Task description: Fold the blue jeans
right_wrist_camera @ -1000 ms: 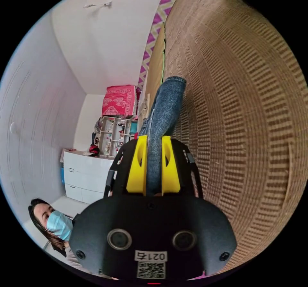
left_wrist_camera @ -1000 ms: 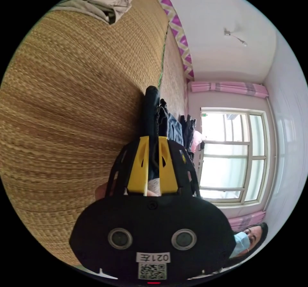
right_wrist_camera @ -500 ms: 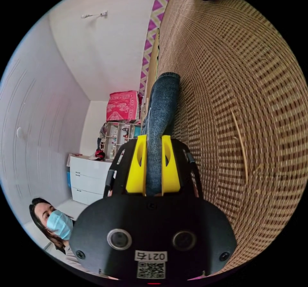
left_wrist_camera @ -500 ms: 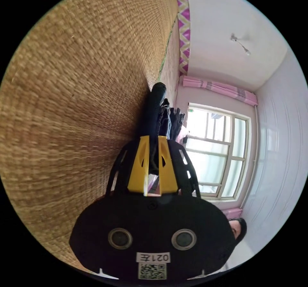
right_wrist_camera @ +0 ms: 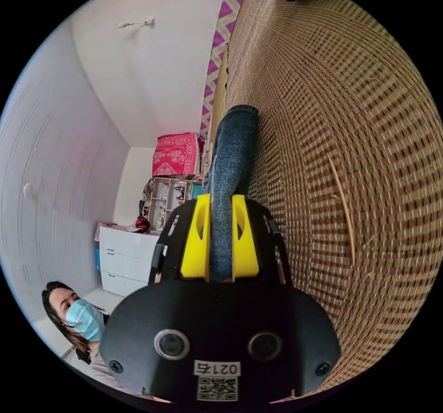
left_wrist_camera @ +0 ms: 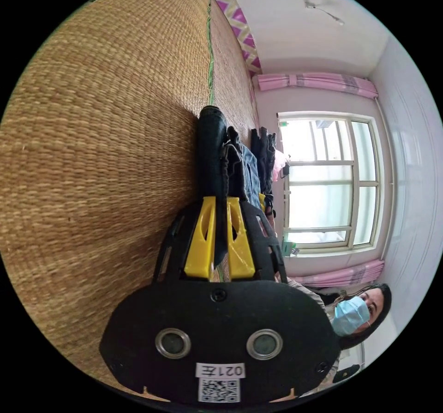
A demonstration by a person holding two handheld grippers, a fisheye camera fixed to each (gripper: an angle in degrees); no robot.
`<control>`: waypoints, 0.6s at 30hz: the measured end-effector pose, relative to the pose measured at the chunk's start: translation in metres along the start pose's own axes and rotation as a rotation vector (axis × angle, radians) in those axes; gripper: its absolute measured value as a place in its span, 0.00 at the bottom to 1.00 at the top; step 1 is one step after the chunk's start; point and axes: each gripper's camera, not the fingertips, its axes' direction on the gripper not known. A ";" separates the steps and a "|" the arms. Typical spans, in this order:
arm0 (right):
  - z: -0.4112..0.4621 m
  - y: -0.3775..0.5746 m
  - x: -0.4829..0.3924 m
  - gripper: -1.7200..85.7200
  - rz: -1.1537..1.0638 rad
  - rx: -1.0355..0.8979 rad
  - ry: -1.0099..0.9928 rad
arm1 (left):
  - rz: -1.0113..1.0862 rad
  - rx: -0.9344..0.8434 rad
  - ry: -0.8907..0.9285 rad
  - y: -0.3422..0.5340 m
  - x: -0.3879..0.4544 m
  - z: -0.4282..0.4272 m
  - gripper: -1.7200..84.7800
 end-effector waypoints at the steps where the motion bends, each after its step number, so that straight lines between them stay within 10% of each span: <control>1: 0.002 0.002 -0.001 0.10 -0.008 -0.007 -0.002 | 0.018 0.013 -0.011 0.004 0.009 0.001 0.05; 18: -0.225 0.014 -0.164 0.10 -0.299 0.297 0.096 | 0.383 -0.088 0.161 -0.112 0.303 0.211 0.05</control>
